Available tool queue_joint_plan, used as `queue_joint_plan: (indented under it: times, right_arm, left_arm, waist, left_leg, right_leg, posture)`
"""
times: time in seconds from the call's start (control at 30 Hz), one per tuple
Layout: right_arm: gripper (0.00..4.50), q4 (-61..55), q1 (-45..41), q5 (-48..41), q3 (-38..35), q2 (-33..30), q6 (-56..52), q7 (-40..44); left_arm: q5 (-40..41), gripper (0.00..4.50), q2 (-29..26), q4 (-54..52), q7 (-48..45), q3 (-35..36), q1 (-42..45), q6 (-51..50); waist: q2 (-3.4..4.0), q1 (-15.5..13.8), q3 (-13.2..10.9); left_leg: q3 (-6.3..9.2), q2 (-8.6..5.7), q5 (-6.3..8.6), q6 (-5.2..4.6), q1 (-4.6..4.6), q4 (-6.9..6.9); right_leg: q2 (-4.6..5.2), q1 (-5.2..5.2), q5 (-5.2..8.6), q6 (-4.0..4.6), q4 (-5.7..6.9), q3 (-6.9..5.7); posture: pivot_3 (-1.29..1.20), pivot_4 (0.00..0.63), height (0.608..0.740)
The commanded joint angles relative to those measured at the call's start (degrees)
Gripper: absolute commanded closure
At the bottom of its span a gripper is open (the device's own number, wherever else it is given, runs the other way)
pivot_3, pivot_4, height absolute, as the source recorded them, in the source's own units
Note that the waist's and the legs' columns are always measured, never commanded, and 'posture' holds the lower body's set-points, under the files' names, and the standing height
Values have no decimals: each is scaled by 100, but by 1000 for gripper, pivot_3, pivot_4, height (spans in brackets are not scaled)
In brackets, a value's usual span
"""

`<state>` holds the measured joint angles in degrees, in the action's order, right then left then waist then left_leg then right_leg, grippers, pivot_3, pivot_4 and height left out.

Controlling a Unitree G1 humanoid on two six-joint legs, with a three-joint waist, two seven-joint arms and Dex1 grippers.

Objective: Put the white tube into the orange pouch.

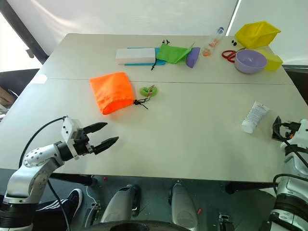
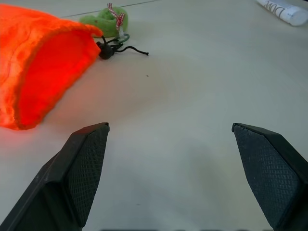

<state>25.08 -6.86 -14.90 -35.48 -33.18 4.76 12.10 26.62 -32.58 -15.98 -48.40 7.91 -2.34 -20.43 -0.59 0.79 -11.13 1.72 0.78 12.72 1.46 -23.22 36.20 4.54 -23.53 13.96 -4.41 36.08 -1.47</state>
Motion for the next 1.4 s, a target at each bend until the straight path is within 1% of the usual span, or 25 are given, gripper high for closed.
queue_joint_plan:
  times: [0.03,0.37,0.8,1.03,1.07,1.13,1.23,1.3,1.4]
  right_arm:
    - [61,-58,-4,-96,-111,-57,127,-33]
    - [61,-65,23,-110,-62,-27,126,15]
    - [61,-143,-59,-144,20,26,114,39]
    - [61,-552,-133,-371,150,108,118,266]
    - [61,-756,-133,-391,270,126,104,391]
    - [61,-1440,-123,-712,636,238,-129,891]
    - [61,-2474,30,-1086,1359,278,-648,1677]
    - [61,-2991,168,-1185,1761,180,-982,2069]
    - [61,-3940,375,-1282,2538,-43,-1486,2704]
  left_arm:
    - [12,131,-26,-196,-68,34,-57,231]
    - [-24,131,-51,-75,-225,22,-29,554]
    - [-66,131,-24,67,-210,-8,120,621]
    - [-36,131,27,119,-234,32,298,768]
    - [-75,131,39,132,-160,46,372,776]
    - [-245,131,76,202,55,92,605,911]
    - [-681,131,55,390,286,25,924,1305]
    - [-1040,131,1,569,390,-78,1025,1607]
    - [-1949,131,-103,1064,839,-317,1289,2099]
  waist:
    - [0,0,0]
    - [0,-4,0]
    - [0,-3,0]
    - [0,-4,0]
    - [1,0,0]
    - [1,5,-1]
    - [1,0,-1]
    - [1,-18,0]
    - [2,-54,-1]
  left_leg:
    - [0,0,0,0,0,0]
    - [0,1,0,0,-2,-2]
    - [0,1,0,0,-3,-2]
    - [0,1,0,0,-4,-2]
    - [0,1,0,0,-4,-3]
    - [0,3,0,0,-4,-3]
    - [4,13,0,0,-1,-2]
    - [7,15,0,0,3,-3]
    - [8,14,0,0,-4,-9]
  right_leg:
    - [0,0,0,0,0,0]
    - [0,-2,0,1,-3,0]
    - [0,-2,1,0,-4,-1]
    - [0,-2,0,0,-4,-1]
    - [0,-3,0,0,-4,0]
    - [-2,-3,0,0,-3,0]
    - [-18,-4,2,-5,0,-1]
    - [-22,-3,1,-4,4,-3]
    - [-19,-6,-2,4,-1,-5]
  posture:
    - [0,150,740]
    - [0,150,740]
    - [0,150,740]
    - [0,150,740]
    - [0,150,740]
    - [0,150,740]
    - [0,150,740]
    - [0,150,740]
    - [0,150,740]
